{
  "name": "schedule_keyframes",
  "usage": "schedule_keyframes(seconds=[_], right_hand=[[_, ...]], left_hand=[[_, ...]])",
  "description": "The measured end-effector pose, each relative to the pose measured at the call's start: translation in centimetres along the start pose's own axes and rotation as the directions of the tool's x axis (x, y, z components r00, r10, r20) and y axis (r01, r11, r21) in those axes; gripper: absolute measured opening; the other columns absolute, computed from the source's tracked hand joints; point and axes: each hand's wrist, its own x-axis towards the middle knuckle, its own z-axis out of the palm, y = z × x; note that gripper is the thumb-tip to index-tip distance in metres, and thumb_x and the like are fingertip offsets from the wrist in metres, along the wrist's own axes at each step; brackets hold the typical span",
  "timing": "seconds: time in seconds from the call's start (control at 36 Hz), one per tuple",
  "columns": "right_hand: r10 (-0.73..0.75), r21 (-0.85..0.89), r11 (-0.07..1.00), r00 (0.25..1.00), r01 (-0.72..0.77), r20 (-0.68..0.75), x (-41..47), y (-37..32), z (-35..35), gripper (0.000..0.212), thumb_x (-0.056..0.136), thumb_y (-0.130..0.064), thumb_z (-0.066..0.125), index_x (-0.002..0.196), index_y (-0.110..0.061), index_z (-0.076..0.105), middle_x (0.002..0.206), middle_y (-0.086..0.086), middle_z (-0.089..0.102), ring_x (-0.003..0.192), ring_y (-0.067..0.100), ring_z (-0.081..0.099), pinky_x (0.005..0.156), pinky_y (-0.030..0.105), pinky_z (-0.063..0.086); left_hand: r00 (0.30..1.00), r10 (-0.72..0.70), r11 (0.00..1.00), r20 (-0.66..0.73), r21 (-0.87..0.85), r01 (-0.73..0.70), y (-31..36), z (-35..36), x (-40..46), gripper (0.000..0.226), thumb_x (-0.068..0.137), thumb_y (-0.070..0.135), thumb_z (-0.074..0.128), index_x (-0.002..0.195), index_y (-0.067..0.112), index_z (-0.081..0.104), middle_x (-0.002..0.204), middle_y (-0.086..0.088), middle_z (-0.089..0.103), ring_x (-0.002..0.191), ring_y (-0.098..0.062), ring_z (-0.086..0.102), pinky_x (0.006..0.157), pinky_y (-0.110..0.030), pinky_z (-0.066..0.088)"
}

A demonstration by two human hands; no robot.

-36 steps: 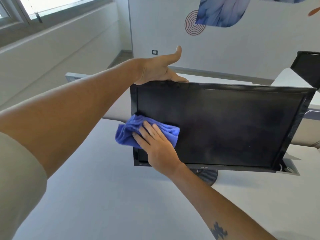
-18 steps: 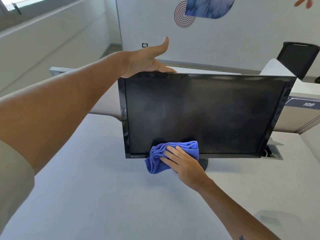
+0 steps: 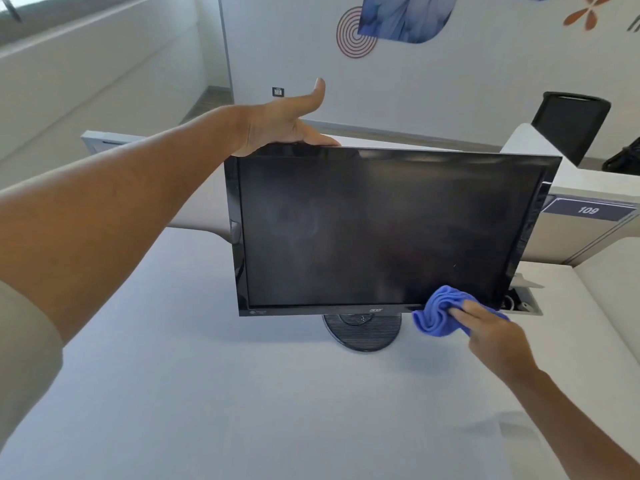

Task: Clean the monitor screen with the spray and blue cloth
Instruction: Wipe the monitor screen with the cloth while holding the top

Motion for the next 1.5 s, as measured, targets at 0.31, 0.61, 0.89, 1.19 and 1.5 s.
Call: schedule_keyframes(seconds=[0.31, 0.61, 0.89, 1.19, 1.5], right_hand=[[0.285, -0.041, 0.959, 0.947, -0.282, 0.152, 1.6, -1.8, -1.7, 0.044, 0.067, 0.012, 0.087, 0.096, -0.019, 0.079, 0.079, 0.002, 0.077, 0.055, 0.034, 0.066, 0.053, 0.019, 0.022], [0.104, -0.152, 0.986, 0.958, -0.065, 0.266, 4.0, -8.9, -2.8, 0.034, 0.071, 0.007, 0.081, 0.098, -0.014, 0.080, 0.060, 0.008, 0.071, 0.055, 0.034, 0.060, 0.072, 0.042, 0.043], [-0.012, -0.064, 0.998, 0.992, 0.021, 0.126, 4.5, -18.0, -1.9, 0.034, 0.058, 0.001, 0.094, 0.079, -0.018, 0.075, 0.052, 0.000, 0.065, 0.050, 0.013, 0.016, 0.061, 0.035, 0.034], [-0.172, 0.019, 0.984, 0.932, 0.175, 0.320, 6.8, -28.4, 0.3, 0.031, 0.095, -0.007, 0.053, 0.123, -0.020, 0.058, 0.107, 0.001, 0.071, 0.092, 0.028, 0.067, 0.092, 0.044, 0.033], [-0.212, 0.224, 0.965, 0.914, 0.139, 0.345, 8.3, -34.3, 1.1, 0.020, 0.101, -0.014, 0.059, 0.119, -0.022, 0.060, 0.094, 0.001, 0.074, 0.066, 0.025, 0.043, 0.083, 0.036, 0.028]], left_hand=[[1.000, 0.007, 1.000, 0.022, -0.029, -0.006, -0.1, 0.1, 0.4, 0.092, 0.084, 0.098, 0.005, 0.133, 0.056, 0.071, 0.156, 0.030, 0.052, 0.164, -0.013, 0.003, 0.122, -0.064, -0.010], [0.999, 0.038, 0.996, 0.033, -0.082, -0.035, -0.7, -0.3, 0.9, 0.081, 0.089, 0.095, 0.008, 0.148, 0.060, 0.050, 0.091, 0.057, 0.063, 0.134, 0.001, 0.008, 0.095, -0.058, 0.005], [0.998, 0.049, 0.991, 0.034, -0.123, -0.045, -0.8, -0.1, 0.4, 0.079, 0.077, 0.106, 0.022, 0.114, 0.061, 0.075, 0.096, 0.050, 0.068, 0.139, 0.000, 0.023, 0.107, -0.044, 0.011], [1.000, 0.018, 0.997, 0.016, -0.075, -0.016, -0.7, -0.1, 0.5, 0.091, 0.084, 0.099, 0.011, 0.138, 0.053, 0.068, 0.102, 0.047, 0.067, 0.157, -0.005, 0.006, 0.122, -0.061, -0.010], [0.997, 0.070, 0.995, 0.031, -0.072, -0.068, -0.9, -0.2, 0.6, 0.090, 0.084, 0.097, 0.009, 0.154, 0.057, 0.047, 0.091, 0.053, 0.067, 0.136, -0.003, 0.010, 0.116, -0.062, -0.005]])
